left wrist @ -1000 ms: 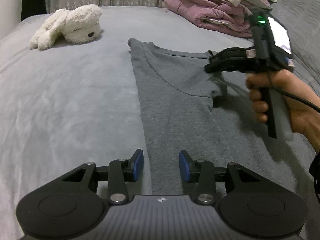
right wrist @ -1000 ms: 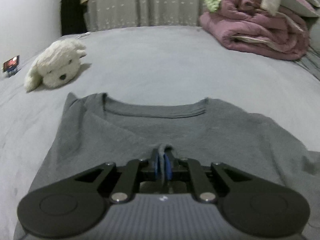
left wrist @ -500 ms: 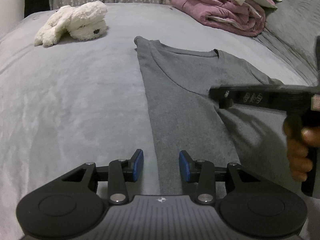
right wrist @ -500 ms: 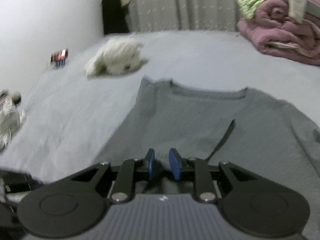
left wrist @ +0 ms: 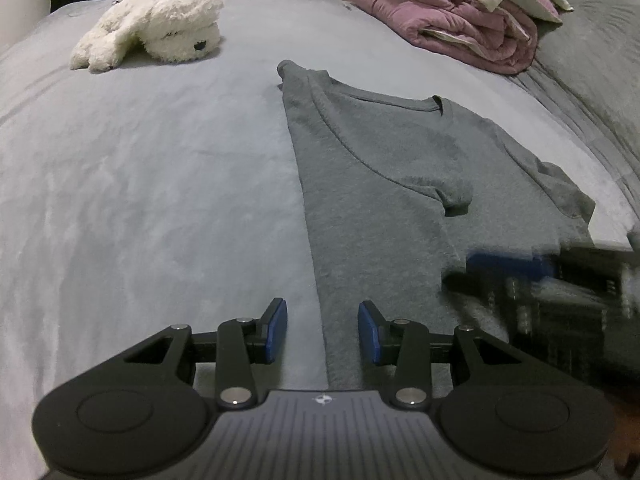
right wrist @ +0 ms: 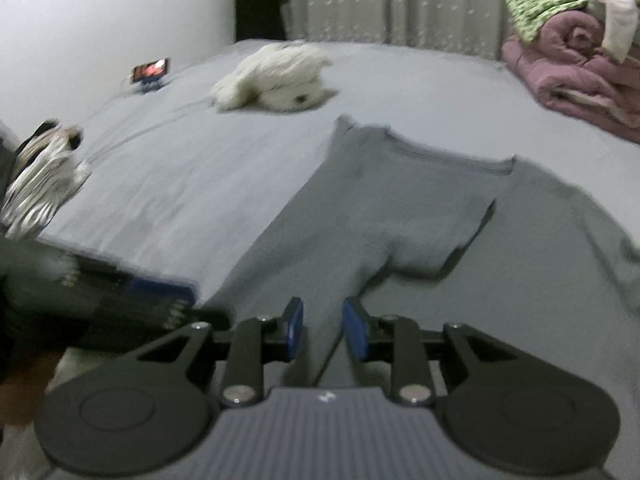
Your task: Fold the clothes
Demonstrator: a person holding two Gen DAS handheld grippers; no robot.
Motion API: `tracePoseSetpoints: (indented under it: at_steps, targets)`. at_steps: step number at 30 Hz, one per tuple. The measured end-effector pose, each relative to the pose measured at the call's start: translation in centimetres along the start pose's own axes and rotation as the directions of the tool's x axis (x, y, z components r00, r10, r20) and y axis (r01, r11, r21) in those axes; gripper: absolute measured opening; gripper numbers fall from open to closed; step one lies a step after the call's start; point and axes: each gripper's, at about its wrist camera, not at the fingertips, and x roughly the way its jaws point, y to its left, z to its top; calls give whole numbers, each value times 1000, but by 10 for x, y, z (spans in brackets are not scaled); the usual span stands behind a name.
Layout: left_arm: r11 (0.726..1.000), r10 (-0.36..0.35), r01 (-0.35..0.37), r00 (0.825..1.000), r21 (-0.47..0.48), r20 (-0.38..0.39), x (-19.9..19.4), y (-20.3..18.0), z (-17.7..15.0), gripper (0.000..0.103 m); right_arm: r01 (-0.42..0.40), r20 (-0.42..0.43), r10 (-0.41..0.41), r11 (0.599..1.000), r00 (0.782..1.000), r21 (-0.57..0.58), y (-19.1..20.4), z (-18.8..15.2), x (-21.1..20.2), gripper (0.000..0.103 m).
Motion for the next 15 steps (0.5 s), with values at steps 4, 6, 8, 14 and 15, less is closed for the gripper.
tracePoseSetpoints:
  at_steps: [4, 6, 8, 14, 15]
  targets:
    - [1000, 3, -3, 1000, 6, -5, -1, 0, -1, 38, -2, -11, 2, 1000, 1000, -23, 15, -22, -17, 25]
    - [1000, 3, -3, 1000, 4, -5, -2, 1, -1, 38, -3, -15, 3, 999, 1000, -35, 23, -34, -26, 24]
    - [1000, 7, -7, 1000, 5, -3, -2, 1, -1, 38, -4, -19, 4, 999, 1000, -46, 31, -47, -35, 24]
    - [1000, 23, -23, 1000, 20, 1, -2, -2, -2, 38, -8, -31, 5, 997, 1000, -80, 54, -84, -63, 24]
    - [999, 25, -25, 1000, 21, 2, -2, -3, -3, 38, -8, -33, 6, 996, 999, -86, 58, -90, -67, 24]
